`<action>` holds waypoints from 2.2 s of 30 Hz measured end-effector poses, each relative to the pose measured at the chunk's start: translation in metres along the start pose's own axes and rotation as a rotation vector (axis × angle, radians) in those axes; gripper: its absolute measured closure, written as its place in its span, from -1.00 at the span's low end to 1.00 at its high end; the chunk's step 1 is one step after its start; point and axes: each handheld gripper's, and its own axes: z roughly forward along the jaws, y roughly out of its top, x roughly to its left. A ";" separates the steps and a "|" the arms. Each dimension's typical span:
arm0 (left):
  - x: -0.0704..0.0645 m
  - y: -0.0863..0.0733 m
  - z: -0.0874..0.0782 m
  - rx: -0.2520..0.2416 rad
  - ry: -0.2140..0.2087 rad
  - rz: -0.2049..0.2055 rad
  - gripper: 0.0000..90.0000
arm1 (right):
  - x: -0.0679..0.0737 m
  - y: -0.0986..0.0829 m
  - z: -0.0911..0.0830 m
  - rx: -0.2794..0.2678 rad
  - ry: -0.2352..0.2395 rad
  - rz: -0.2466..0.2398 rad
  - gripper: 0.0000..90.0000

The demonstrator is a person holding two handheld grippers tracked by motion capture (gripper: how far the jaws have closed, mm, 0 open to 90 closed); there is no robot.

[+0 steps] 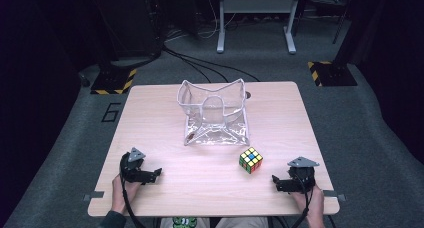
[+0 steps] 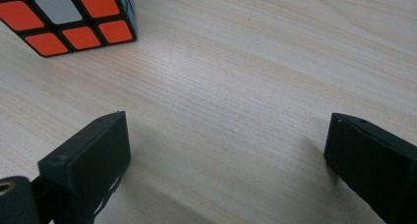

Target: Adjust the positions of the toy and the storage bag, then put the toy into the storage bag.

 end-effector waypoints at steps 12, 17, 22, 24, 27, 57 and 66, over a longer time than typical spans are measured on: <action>-0.001 0.001 0.001 0.000 0.013 -0.012 -1.00 | 0.001 -0.001 0.000 -0.008 -0.008 -0.007 -0.96; -0.001 0.001 0.001 0.000 0.020 -0.016 -1.00 | 0.002 -0.001 0.000 -0.008 -0.032 0.003 -1.00; 0.000 0.001 0.001 0.000 0.019 -0.012 -1.00 | 0.004 0.000 0.000 -0.004 -0.043 0.002 -1.00; -0.001 0.001 0.001 0.000 0.021 -0.014 -1.00 | 0.005 0.000 -0.001 -0.002 -0.042 -0.006 -1.00; 0.000 0.001 0.001 0.000 0.026 -0.015 -1.00 | 0.009 0.000 -0.002 -0.012 -0.065 -0.043 -0.95; 0.001 0.001 0.000 0.007 0.036 -0.014 -0.99 | 0.037 0.040 -0.009 -0.015 0.063 -0.092 -0.89; 0.001 0.001 0.000 0.006 0.036 -0.015 -0.99 | 0.050 0.056 -0.011 -0.028 0.099 -0.108 -0.89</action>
